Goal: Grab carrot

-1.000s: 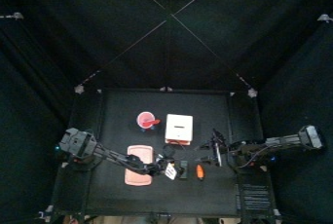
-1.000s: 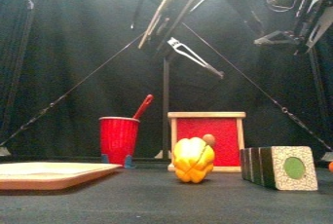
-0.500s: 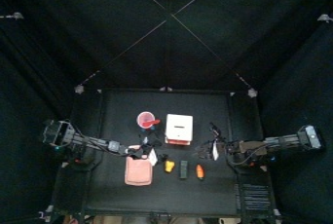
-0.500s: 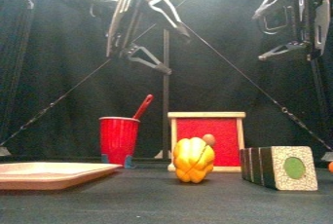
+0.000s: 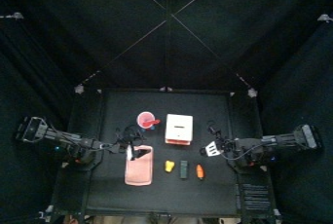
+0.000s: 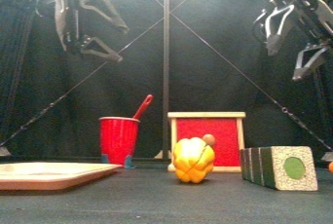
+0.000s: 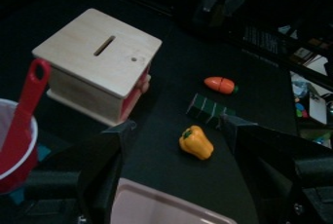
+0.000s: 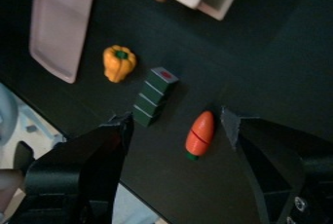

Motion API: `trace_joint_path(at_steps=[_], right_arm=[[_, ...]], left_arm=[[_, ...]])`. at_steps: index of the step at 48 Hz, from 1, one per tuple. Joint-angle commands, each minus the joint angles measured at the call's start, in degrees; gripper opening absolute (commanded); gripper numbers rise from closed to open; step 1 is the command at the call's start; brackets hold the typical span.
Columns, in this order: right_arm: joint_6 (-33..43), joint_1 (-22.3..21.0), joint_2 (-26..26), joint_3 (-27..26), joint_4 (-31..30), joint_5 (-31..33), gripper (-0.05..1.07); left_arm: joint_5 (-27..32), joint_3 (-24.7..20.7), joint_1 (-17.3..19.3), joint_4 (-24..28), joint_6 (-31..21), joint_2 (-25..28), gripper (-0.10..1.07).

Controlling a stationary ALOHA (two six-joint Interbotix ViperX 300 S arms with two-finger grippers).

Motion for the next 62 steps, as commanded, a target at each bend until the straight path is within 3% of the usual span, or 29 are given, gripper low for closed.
trace_joint_path(at_steps=[1, 10, 22, 47, 62], right_arm=[[0.09, 1.32, 2.55, 0.62, 2.64, 0.26, 1.01], [0.26, 6.42, 10.11, 1.93, 5.36, -0.53, 1.01], [5.45, 10.90, 19.42, 0.62, 3.25, -1.41, 1.01], [4.75, 11.60, 29.36, -1.93, 4.39, -6.33, 1.01], [4.66, 11.60, 31.82, -2.29, 5.10, -6.33, 1.01]], left_arm=[[0.70, 0.35, -0.26, 0.35, -0.18, -2.64, 1.02], [1.14, 1.41, -1.58, 0.62, -0.18, -5.01, 1.02], [2.46, 2.46, -2.55, 0.35, -0.18, -5.01, 1.02], [2.55, 3.34, -2.55, -0.62, -0.18, -4.92, 1.02], [2.64, 3.43, -2.55, -0.62, -0.18, -4.92, 1.02]])
